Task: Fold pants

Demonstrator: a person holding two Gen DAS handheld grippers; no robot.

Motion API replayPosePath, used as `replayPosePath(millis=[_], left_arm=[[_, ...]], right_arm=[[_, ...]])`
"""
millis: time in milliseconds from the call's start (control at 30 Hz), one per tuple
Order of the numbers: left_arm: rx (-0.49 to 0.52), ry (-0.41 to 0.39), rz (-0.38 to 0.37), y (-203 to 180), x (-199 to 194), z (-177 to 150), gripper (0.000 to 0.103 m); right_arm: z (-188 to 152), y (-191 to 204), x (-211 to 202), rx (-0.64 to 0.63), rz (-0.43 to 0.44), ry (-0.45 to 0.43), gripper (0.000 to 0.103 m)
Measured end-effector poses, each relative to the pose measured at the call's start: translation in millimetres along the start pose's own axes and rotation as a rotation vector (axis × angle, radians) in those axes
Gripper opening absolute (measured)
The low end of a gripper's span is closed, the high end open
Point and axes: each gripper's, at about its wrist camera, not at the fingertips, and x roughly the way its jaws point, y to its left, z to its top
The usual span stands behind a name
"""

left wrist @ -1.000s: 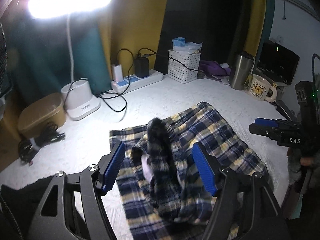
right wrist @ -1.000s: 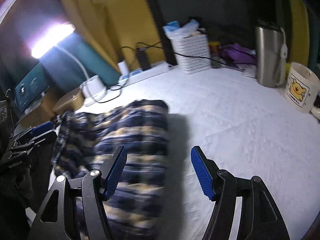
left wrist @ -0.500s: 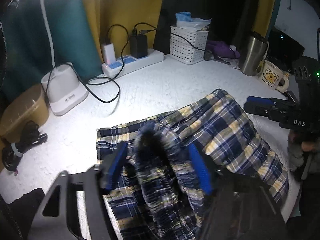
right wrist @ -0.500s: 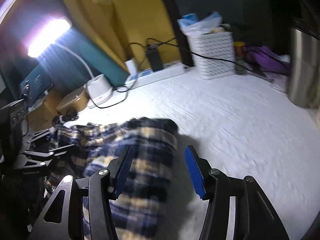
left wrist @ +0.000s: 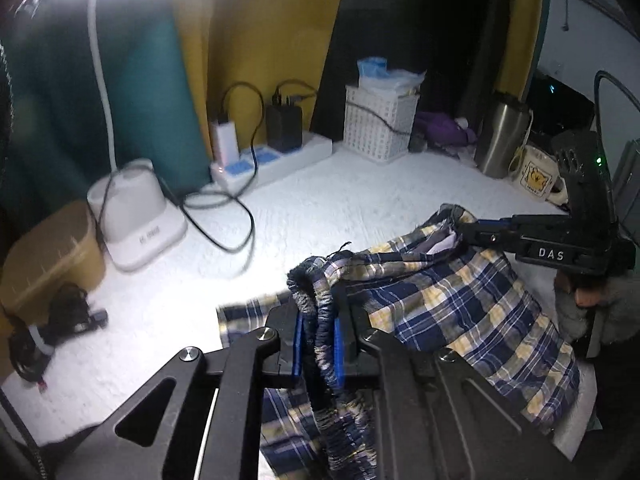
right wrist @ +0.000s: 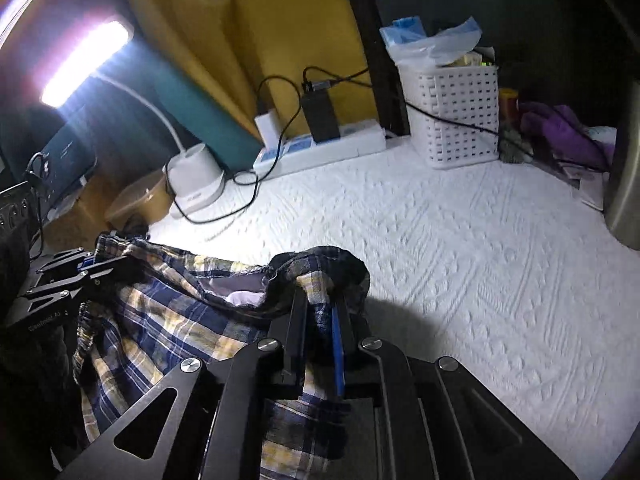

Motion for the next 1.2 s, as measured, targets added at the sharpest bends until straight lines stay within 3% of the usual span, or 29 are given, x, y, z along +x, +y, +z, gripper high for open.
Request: replayPosePath(millis=[133,300,433,700,733,833,867,1000,1067,1200], left_arm=[[-0.02,0.008,-0.006,13.6,9.1,5.1,0.01],[-0.053,0.096,0.019,31.7,44.5,-8.0,0.01],[-0.042,0.122,0.04,36.1,57.4,-15.9,0.011],[-0.084,0.125,0.014,43.9,54.0,-16.3,0.014],[-0.092,0.123,0.01,45.1,53.1,-15.6,0.015],[-0.09,0.115,0.019,43.5,46.8,-12.2,0.015],[-0.091,0.111,0.023,42.7,44.3,-11.5,0.015],[-0.112,0.095,0.025,40.1,27.4,-5.3,0.017],[-0.118,0.068,0.045,38.9,15.1,-2.5,0.031],[-0.145,0.015,0.058,36.9,-10.9,-0.3,0.039]], right_arm=[[4.2,-0.1,16.4,0.042,-0.036,0.037,0.01],[2.9,5.7,37.6,0.003,-0.123,0.078,0.011],[1.4,10.6,39.1,-0.048,-0.153,0.069,0.013],[-0.2,9.3,23.1,-0.001,-0.209,0.069,0.013],[-1.0,8.9,21.7,0.001,-0.216,0.072,0.017],[-1.8,5.2,16.3,0.015,-0.275,0.068,0.05],[-1.7,3.9,12.8,0.026,-0.279,0.063,0.053],[-3.3,5.0,-1.0,0.019,-0.284,0.05,0.053],[-4.4,4.8,-6.7,0.021,-0.287,0.044,0.053],[-7.7,7.0,-17.9,0.02,-0.285,0.035,0.053]])
